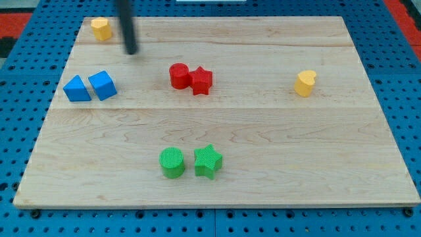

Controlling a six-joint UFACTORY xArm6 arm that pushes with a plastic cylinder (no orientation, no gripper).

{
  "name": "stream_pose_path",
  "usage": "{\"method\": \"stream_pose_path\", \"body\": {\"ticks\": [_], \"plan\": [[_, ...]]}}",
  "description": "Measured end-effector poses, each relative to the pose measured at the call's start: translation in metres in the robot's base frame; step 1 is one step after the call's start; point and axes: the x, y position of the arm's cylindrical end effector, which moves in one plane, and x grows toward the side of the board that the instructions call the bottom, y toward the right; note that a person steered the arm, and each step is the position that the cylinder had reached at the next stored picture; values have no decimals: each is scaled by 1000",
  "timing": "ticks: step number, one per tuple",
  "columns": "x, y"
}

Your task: Move the yellow hexagon towards the right side of the board

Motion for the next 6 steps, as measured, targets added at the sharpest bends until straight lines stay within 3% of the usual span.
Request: {"method": "stream_pose_path", "body": {"ticks": [1,2,3,4,5,6], "plan": [[-28,-81],[-58,-35],[-60,61],[-83,50],[-85,146],[-89,207]]}}
